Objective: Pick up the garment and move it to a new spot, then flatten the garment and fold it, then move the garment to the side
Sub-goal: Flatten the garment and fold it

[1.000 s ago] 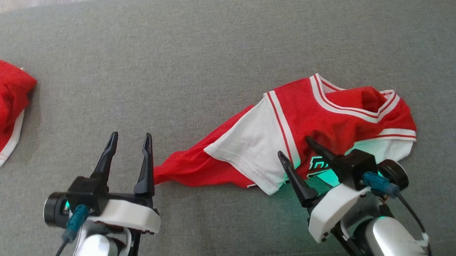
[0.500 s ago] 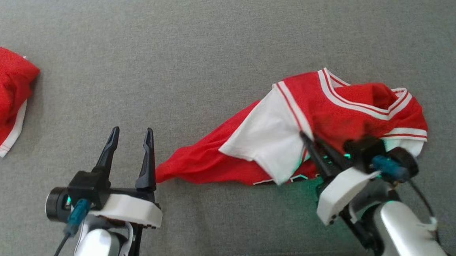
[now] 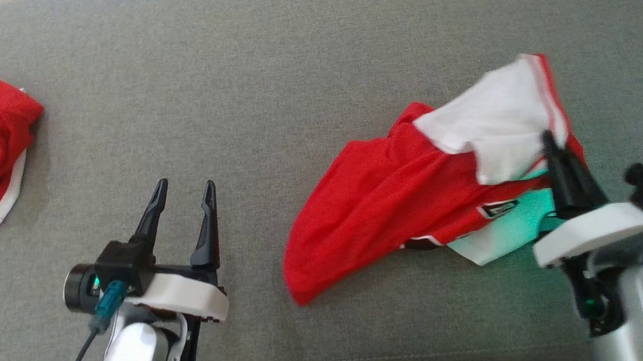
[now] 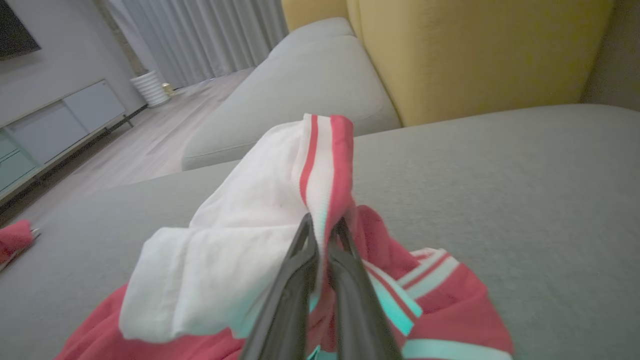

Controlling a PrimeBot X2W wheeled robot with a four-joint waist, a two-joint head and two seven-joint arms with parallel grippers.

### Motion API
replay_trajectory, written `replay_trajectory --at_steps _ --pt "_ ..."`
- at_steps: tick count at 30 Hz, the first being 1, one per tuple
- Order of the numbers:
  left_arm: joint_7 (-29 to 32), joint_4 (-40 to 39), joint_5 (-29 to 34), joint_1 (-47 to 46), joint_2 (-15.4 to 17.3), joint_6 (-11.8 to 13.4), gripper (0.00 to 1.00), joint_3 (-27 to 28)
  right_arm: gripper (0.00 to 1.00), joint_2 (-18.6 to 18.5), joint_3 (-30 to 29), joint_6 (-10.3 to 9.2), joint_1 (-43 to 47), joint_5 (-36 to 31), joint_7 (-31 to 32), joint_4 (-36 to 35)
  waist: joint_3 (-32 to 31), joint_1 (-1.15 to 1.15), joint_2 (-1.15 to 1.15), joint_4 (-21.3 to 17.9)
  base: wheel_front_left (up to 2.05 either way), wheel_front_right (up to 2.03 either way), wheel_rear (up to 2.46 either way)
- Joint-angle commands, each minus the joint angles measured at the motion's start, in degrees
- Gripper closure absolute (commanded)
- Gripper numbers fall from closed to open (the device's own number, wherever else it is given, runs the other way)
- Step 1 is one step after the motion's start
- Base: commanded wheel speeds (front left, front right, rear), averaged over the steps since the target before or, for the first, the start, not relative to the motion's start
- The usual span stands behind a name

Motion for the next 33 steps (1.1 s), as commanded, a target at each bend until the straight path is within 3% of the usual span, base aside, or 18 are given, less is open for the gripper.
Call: replay_trajectory --at_steps 1,6,7,8,10,17,25,33 --pt "-0.7 -1.8 0.1 -2.4 0.8 -0.1 0.0 2.0 1.0 0.1 -0.2 0.44 -1.9 1.0 -0.7 -1.1 0.1 0.0 0.0 0.0 0.0 0.0 0.0" --pt "-0.7 -1.7 0.1 -2.6 0.9 -0.2 0.0 1.9 1.0 0.1 -4.9 0.44 -2.2 9.4 -1.4 4.4 0.5 0.0 0.0 0.1 0.0 0.0 0.0" --pt "-0.7 -1.7 0.1 -2.6 0.9 -0.2 0.0 1.9 0.94 0.1 -5.4 0.44 -2.2 10.6 -1.7 5.8 0.6 0.0 0.0 0.1 0.0 0.0 0.0" --pt "-0.7 -1.7 0.0 -2.6 0.9 -0.2 0.0 1.9 0.69 0.1 -5.9 0.44 -2.2 11.3 -2.2 7.1 0.6 0.0 0.0 0.1 0.0 0.0 0.0" --pt "-0.7 -1.7 0.0 -2.6 0.9 -0.2 0.0 1.8 0.0 0.1 -6.9 0.44 -2.2 12.8 -2.8 9.9 0.7 0.0 0.0 0.1 0.0 0.0 0.0" --pt "-0.7 -1.7 -0.1 -2.3 1.0 -0.1 0.0 2.0 0.0 0.1 -8.0 0.44 -2.0 12.3 -6.9 12.1 0.4 0.0 0.0 -0.4 0.0 0.0 0.0" --pt "-0.7 -2.7 0.1 -2.0 1.3 0.4 0.0 2.6 0.0 0.1 -7.8 0.44 -0.6 0.6 -10.1 -0.5 -0.3 0.0 0.0 -0.9 0.0 0.0 0.0" --pt "-0.7 -3.2 0.0 -0.3 1.5 0.9 0.0 3.0 0.0 0.1 -0.3 0.44 2.6 -8.6 -7.5 -11.1 -2.3 0.0 0.0 -1.2 0.0 0.0 0.0"
